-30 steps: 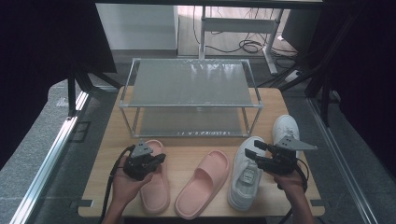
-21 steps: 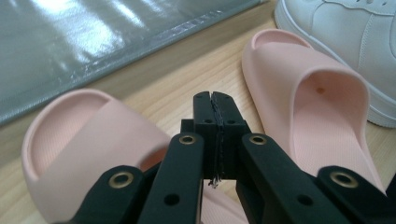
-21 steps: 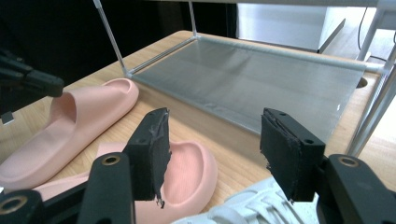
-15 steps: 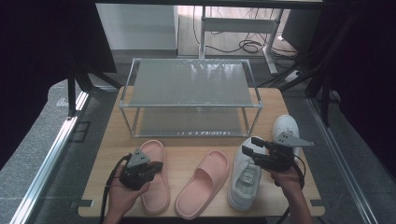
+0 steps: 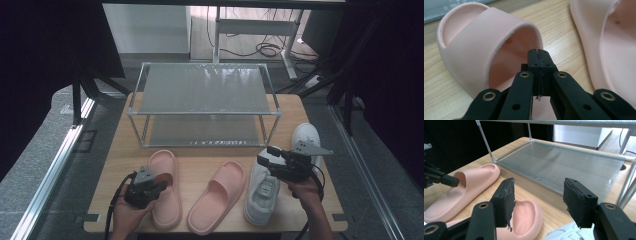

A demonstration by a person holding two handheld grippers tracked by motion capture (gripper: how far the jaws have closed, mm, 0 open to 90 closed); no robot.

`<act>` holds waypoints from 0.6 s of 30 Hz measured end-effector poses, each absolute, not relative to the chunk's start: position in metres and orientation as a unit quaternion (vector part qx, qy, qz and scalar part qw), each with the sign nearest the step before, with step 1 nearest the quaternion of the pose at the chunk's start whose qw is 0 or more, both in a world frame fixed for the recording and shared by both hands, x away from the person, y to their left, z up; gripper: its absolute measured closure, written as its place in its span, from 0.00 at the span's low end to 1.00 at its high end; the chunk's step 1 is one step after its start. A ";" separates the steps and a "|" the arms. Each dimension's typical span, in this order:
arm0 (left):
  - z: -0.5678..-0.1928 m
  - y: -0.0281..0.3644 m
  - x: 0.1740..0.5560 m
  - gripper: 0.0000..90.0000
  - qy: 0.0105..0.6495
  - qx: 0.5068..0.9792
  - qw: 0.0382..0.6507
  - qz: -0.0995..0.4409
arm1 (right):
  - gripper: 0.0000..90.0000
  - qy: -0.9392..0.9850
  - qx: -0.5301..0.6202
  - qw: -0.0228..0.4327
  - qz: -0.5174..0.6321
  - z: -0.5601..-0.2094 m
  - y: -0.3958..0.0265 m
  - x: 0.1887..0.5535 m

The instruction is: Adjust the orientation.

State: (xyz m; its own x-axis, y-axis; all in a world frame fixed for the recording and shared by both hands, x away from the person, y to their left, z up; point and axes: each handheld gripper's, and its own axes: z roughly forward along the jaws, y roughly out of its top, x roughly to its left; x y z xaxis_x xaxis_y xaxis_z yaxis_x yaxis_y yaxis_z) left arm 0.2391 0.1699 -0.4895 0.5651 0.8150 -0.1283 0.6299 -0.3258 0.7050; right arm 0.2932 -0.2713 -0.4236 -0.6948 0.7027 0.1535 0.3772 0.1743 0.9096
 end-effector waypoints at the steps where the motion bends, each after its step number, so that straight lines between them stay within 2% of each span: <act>1: -0.491 0.169 0.240 1.00 0.448 0.806 0.367 0.125 | 0.48 0.751 0.360 0.154 0.531 -0.424 -0.272 0.292; 9: -0.503 0.167 0.240 0.99 0.447 0.814 0.353 0.114 | 0.48 0.752 0.366 0.161 0.524 -0.427 -0.276 0.283; 18: -0.505 0.185 0.235 1.00 0.467 0.804 0.346 0.123 | 0.48 0.754 0.367 0.160 0.521 -0.428 -0.274 0.286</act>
State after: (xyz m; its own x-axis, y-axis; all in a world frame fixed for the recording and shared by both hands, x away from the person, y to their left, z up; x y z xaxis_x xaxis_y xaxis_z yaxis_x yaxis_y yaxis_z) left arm 0.2348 0.1847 -0.5045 0.5336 0.8363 -0.1260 0.6664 -0.3240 0.6715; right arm 0.2861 -0.2737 -0.4283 -0.6799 0.7195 0.1418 0.3865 0.1872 0.9031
